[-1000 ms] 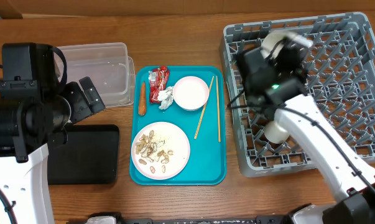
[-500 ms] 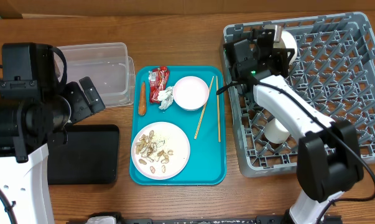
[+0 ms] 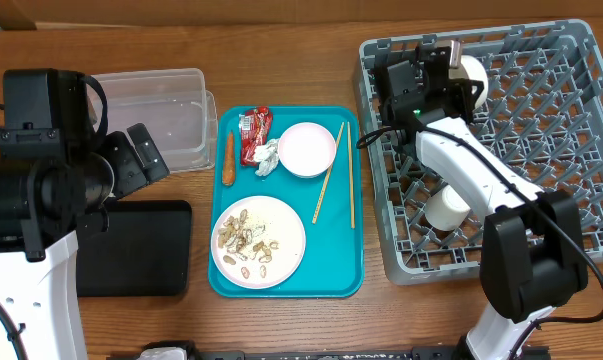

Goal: Sort waste into correct bins and load items into the dishwasher
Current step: 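Carry the white bowl into the upper dish rack and release it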

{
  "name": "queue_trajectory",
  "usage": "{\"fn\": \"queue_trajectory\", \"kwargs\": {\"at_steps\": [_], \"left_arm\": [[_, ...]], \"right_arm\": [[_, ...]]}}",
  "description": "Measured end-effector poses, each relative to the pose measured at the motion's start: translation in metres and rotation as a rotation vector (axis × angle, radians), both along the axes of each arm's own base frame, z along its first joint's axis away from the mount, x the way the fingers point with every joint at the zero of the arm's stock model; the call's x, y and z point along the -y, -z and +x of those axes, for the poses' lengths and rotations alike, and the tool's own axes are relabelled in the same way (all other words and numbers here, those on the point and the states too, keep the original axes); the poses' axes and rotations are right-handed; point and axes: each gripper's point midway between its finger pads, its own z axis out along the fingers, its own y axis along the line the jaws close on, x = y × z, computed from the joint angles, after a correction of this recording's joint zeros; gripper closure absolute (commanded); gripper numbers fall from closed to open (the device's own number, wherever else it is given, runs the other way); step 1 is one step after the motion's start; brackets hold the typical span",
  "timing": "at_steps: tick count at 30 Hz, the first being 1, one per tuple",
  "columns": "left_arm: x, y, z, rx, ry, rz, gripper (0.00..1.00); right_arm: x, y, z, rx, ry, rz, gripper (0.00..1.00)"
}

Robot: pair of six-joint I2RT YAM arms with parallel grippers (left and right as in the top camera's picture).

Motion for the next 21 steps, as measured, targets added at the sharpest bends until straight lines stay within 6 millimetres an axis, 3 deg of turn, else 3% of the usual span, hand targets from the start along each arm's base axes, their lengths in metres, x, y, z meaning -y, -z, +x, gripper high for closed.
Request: {"fn": "queue_trajectory", "kwargs": {"at_steps": [8,19,21], "left_arm": [[0.000,0.000,0.000,0.000,0.000,0.000,0.00],[0.000,0.000,0.000,0.000,0.000,0.000,0.00],[0.000,0.000,0.000,0.000,0.000,0.000,0.00]], "right_arm": [[0.001,0.014,-0.007,-0.033,-0.002,-0.007,0.96],[-0.015,0.016,-0.011,-0.050,-0.035,-0.020,0.96],[-0.016,0.016,-0.011,-0.055,-0.038,-0.021,0.92]]}}
